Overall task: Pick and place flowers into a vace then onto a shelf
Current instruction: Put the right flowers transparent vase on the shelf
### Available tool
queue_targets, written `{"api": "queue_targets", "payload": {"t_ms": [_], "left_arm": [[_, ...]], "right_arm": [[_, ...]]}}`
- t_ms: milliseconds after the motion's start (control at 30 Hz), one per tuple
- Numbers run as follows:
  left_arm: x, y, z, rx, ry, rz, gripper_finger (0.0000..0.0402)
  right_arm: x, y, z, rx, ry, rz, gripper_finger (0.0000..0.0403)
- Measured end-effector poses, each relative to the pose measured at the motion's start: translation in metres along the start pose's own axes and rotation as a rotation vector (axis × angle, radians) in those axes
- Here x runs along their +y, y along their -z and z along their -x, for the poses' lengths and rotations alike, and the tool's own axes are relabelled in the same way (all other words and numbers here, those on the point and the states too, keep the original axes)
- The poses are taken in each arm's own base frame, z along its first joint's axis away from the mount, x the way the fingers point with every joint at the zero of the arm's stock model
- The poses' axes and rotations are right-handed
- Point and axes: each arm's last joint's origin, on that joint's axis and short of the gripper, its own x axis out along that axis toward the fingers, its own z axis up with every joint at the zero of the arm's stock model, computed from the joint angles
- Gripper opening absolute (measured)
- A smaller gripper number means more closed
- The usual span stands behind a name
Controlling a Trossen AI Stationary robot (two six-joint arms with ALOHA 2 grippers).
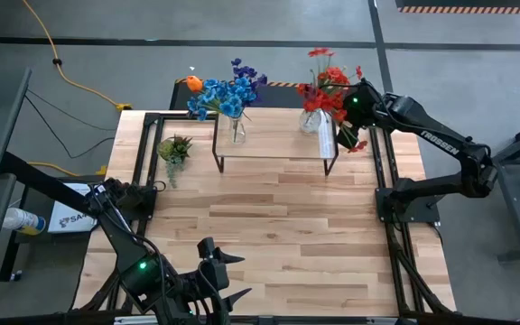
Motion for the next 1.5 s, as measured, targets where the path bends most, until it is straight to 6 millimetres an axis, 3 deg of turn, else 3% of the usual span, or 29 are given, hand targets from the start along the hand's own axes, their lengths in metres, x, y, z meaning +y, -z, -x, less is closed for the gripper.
{"api": "queue_targets", "payload": {"t_ms": [400,733,1233,1500], "left_arm": [[0.000,0.000,0.000,0.000,0.000,0.000,0.0353],[0.000,0.000,0.000,-0.014,-0.014,0.000,0.0353],[0.000,0.000,0.000,-0.011,-0.010,0.000,0.0353],[0.000,0.000,0.000,-0.011,-0.010,0.000,0.0353]], "right_arm": [[0.000,0.001,0.002,0.000,-0.011,0.006,0.0277],[-0.011,-0.011,0.031,-0.072,0.006,0.020,0.0277],[-0.007,-0.015,0.012,0.007,-0.022,0.038,0.0277],[-0.006,-0.014,0.011,0.015,-0.049,0.037,0.0277]]}}
